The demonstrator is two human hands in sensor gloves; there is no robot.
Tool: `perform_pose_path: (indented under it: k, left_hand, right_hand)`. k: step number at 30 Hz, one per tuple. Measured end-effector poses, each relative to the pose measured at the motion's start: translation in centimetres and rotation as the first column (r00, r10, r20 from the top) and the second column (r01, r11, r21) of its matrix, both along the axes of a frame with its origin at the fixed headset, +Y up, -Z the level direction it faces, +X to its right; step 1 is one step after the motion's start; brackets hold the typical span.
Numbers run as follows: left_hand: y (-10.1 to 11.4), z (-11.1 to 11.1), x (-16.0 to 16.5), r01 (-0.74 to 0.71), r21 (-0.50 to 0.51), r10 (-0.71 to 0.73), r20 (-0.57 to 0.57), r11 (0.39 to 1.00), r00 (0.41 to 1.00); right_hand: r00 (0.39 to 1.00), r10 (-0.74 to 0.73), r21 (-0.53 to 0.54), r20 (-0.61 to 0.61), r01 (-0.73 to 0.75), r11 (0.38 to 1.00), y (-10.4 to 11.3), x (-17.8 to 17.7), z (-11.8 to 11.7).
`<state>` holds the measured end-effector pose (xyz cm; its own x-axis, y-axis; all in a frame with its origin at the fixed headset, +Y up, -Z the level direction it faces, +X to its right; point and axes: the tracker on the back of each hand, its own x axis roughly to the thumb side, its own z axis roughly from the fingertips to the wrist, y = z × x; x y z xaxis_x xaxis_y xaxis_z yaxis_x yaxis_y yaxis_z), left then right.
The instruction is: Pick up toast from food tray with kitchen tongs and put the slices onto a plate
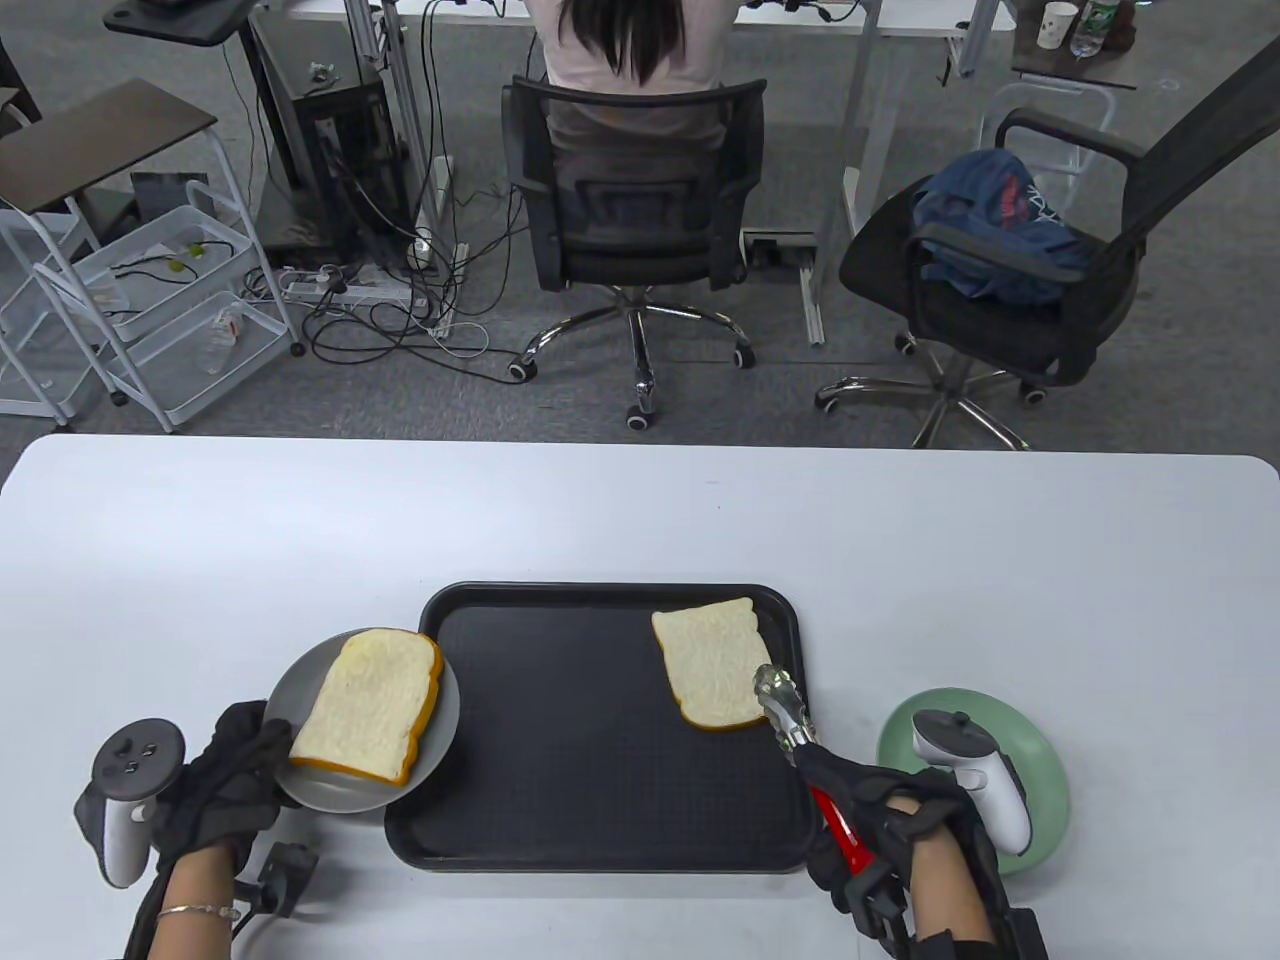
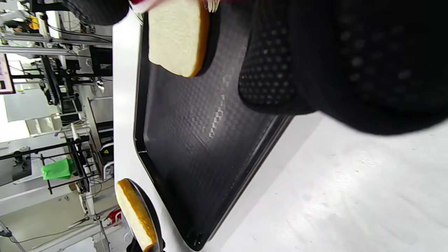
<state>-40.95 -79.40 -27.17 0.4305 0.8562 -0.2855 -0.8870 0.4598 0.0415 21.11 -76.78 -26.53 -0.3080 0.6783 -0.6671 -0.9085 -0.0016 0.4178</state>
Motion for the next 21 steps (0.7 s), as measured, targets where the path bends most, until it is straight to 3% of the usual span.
perform_pose_path:
  k: [6, 13, 21]
  left_hand:
    - [-0.1, 0.0, 0.0, 0.005, -0.010, -0.006, -0.005, 1.000, 1.000]
    - [-0.1, 0.0, -0.1, 0.010, -0.025, -0.011, -0.017, 1.000, 1.000]
    - [-0.2, 0.0, 0.0, 0.016, -0.039, -0.016, -0.013, 0.999, 1.000]
  right_hand:
    - [1.000, 0.016, 0.010, 0.009, -0.016, 1.000, -1.7, -0.3, -0.8]
    - [0.997, -0.071, 0.004, -0.021, 0.072, 0.997, -3.4, -0.7, -2.0]
    - [0.995, -0.086, 0.008, -0.042, 0.087, 0.996, -4.2, -1.9, -3.5]
